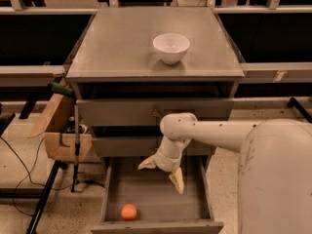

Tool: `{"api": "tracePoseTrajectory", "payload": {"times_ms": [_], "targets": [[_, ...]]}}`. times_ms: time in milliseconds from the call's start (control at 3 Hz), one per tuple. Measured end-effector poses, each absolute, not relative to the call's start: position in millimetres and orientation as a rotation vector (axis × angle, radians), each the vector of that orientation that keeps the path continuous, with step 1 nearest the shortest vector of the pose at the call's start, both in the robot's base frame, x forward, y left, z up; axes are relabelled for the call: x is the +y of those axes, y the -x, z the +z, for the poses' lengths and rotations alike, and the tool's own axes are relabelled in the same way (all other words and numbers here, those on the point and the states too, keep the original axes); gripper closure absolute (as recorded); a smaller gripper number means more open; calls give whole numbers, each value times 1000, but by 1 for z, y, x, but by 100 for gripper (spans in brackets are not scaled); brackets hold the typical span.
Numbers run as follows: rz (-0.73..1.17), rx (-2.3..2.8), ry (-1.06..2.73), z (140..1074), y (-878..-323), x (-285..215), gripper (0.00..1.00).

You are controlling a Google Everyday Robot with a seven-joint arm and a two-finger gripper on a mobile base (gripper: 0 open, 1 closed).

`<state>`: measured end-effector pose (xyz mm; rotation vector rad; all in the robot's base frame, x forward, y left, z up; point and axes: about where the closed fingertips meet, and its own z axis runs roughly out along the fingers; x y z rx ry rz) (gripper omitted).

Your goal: Pick orange from bottom drawer and place on counter

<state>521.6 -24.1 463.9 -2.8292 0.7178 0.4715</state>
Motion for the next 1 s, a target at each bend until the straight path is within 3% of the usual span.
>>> {"api": "tracePoseTrajectory", "payload": {"times_ms": [333,1000], "targets": [[448,703,2820,463,-519,-28,0],[374,132,2820,377,-547,24,0]]}}
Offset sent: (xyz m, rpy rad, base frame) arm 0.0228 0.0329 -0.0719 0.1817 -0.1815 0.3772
